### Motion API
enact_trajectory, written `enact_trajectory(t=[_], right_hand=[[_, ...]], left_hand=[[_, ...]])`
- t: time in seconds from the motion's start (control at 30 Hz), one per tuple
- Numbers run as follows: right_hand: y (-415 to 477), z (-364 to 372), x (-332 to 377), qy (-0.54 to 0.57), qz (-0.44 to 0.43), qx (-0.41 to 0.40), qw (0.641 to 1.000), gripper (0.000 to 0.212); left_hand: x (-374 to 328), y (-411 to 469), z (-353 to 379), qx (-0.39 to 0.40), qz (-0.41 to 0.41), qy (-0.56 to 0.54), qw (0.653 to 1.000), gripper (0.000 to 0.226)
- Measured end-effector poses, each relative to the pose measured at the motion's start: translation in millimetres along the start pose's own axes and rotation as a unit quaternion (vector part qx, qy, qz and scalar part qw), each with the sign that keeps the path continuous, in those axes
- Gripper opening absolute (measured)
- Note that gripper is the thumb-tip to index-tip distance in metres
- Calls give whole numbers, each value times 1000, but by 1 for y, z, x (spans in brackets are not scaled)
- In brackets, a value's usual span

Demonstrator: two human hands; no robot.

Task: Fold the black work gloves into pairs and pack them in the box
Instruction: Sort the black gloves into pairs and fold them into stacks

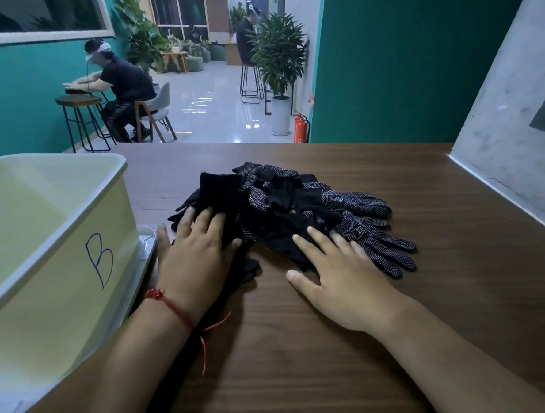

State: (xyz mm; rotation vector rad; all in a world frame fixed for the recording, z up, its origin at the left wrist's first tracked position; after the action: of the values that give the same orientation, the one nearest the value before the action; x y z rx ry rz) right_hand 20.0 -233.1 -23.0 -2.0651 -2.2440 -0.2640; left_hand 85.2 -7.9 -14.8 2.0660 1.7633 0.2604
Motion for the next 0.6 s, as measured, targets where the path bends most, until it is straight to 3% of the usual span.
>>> enact_trajectory(t=[0.17, 0.33, 0.43, 0.6], right_hand=[[18, -1, -10, 37, 20, -71, 997, 66], [11, -18, -7, 34, -22, -214, 976, 38], [14, -15, -2, 60, -44, -205, 976, 22], [18, -2, 1, 68, -66, -182, 979, 34]], left_hand=[[-1, -8, -30, -64, 18, -23, 998, 39], [-7, -19, -23, 79, 50, 38, 995, 53], [-10, -21, -7, 101, 75, 10, 992, 60], [-8, -9, 13, 55, 91, -104, 989, 67]])
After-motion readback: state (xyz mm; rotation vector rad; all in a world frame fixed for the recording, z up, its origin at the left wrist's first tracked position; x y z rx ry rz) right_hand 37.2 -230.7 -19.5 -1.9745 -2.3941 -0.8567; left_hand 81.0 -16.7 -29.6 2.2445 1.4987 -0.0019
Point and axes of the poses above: each hand's wrist, its own y-axis towards the middle knuckle, its own z-axis out of the palm, x = y × z, the point moved 6 cm from there along y, towards the middle knuckle, and after that the axes turned 8 degrees about -x, right-handed, at the moved point
